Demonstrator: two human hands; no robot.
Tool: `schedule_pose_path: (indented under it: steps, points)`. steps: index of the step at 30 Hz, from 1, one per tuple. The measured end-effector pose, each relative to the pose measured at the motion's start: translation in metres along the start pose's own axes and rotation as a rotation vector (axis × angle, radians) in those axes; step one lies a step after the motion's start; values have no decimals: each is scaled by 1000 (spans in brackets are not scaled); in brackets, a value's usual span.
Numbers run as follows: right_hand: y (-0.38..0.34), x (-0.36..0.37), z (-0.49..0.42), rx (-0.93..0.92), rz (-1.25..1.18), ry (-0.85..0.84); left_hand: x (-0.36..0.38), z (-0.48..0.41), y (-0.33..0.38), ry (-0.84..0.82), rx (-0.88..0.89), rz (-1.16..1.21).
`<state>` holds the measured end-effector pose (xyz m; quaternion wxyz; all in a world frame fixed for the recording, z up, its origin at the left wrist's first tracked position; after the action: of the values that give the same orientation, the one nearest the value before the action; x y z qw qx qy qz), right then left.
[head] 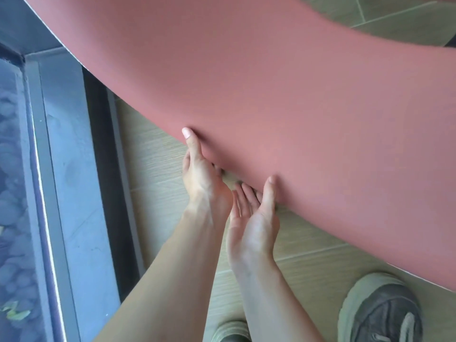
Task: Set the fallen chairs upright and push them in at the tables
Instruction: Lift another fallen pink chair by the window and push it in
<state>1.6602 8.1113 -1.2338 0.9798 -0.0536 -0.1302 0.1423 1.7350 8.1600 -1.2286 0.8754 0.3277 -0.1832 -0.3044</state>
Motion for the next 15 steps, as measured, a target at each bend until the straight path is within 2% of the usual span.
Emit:
schedule_pose_path:
  steps: [6,9,15]
  points:
    - [7,26,3,113,-202,101,4,-6,4,-25,-137,-62]
    - [3,29,2,158,-247,124,7,-7,11,2,-149,-96]
    - [-21,16,40,8,-269,164,7,45,20,12,-127,-60]
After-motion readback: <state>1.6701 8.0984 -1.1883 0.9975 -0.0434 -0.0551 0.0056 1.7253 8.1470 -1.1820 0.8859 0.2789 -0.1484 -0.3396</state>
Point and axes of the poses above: each hand's wrist, its own z-axis away from the middle knuckle, its own x-axis out of the palm, y = z × x, the point moved 2 cm from there along -z, towards the middle knuckle, and after that the axes turned 9 degrees about x, right-handed, at the moved point
